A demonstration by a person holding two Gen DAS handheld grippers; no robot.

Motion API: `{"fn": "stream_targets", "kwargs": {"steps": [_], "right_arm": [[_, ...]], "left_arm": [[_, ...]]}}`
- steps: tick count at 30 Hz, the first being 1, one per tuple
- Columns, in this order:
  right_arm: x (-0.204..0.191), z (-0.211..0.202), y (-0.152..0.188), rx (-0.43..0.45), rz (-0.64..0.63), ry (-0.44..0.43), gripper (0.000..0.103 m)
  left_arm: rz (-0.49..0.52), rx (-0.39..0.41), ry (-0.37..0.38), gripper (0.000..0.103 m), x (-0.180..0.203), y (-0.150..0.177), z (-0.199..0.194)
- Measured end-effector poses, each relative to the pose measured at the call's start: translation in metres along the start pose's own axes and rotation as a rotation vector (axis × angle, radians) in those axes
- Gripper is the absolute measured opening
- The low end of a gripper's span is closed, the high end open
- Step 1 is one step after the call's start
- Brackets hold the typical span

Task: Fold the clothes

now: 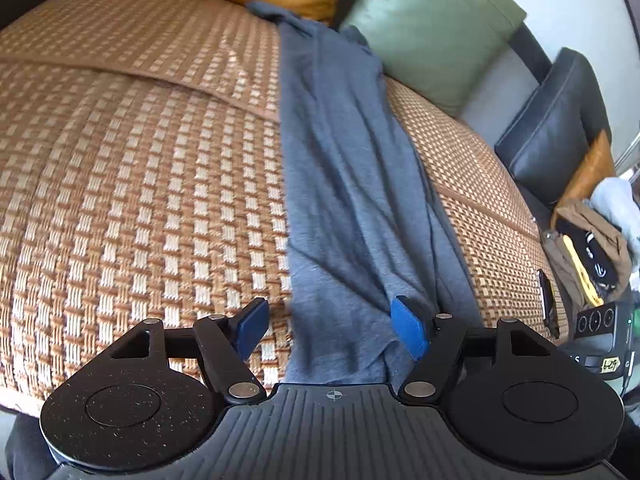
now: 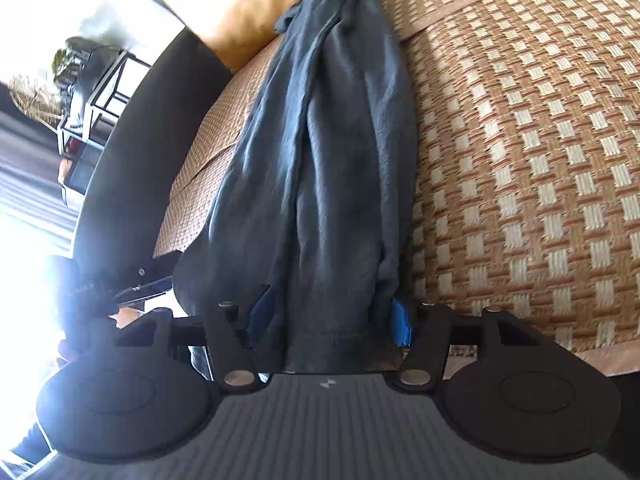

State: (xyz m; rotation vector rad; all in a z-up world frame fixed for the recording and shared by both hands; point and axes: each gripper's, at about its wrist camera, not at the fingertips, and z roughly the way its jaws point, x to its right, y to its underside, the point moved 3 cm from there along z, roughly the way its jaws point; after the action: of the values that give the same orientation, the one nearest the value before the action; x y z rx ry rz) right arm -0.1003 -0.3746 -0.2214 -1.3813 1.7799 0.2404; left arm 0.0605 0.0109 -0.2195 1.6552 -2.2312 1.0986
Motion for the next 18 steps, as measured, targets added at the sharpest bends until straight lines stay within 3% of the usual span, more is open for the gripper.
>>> {"fn": "stream_targets", "kwargs": {"steps": [3, 5, 6, 7, 8, 9, 13, 16, 17, 18], "right_arm": [[0.003, 0.006, -0.004, 0.015, 0.024, 0.033, 0.057], [0.003, 0.003, -0.004, 0.024, 0.039, 0.036, 0.031], [0.003, 0.001, -0.003, 0.028, 0.048, 0.035, 0.028], [0.003, -0.002, -0.003, 0.031, 0.058, 0.019, 0.026], [-0.001, -0.007, -0.005, 0.039, 0.067, -0.013, 0.025], [-0.006, -0.013, -0.009, 0.052, 0.072, -0.045, 0.024], [-0.028, -0.049, -0.022, 0.102, 0.026, -0.132, 0.024], [-0.025, -0.047, -0.018, 0.031, -0.038, -0.048, 0.024], [-0.019, -0.040, -0.014, -0.001, -0.037, -0.010, 0.025], [-0.011, -0.034, -0.008, -0.026, -0.027, 0.023, 0.025]], "left_arm": [[0.022, 0.002, -0.003, 0.082, 0.006, 0.001, 0.004], [0.031, -0.015, 0.031, 0.079, 0.014, 0.003, 0.007], [0.039, -0.021, 0.040, 0.070, 0.020, 0.005, 0.009], [0.057, -0.034, 0.040, 0.028, 0.026, 0.007, 0.012], [0.074, -0.039, 0.032, 0.012, 0.031, 0.009, 0.012], [0.087, -0.039, 0.028, 0.007, 0.037, 0.011, 0.011], [0.083, -0.001, 0.066, 0.005, 0.047, 0.015, -0.017], [0.100, -0.048, 0.032, 0.007, 0.034, 0.033, -0.015], [0.083, -0.077, 0.016, 0.022, 0.029, 0.040, -0.009], [0.065, -0.102, 0.003, 0.029, 0.024, 0.046, -0.003]]}}
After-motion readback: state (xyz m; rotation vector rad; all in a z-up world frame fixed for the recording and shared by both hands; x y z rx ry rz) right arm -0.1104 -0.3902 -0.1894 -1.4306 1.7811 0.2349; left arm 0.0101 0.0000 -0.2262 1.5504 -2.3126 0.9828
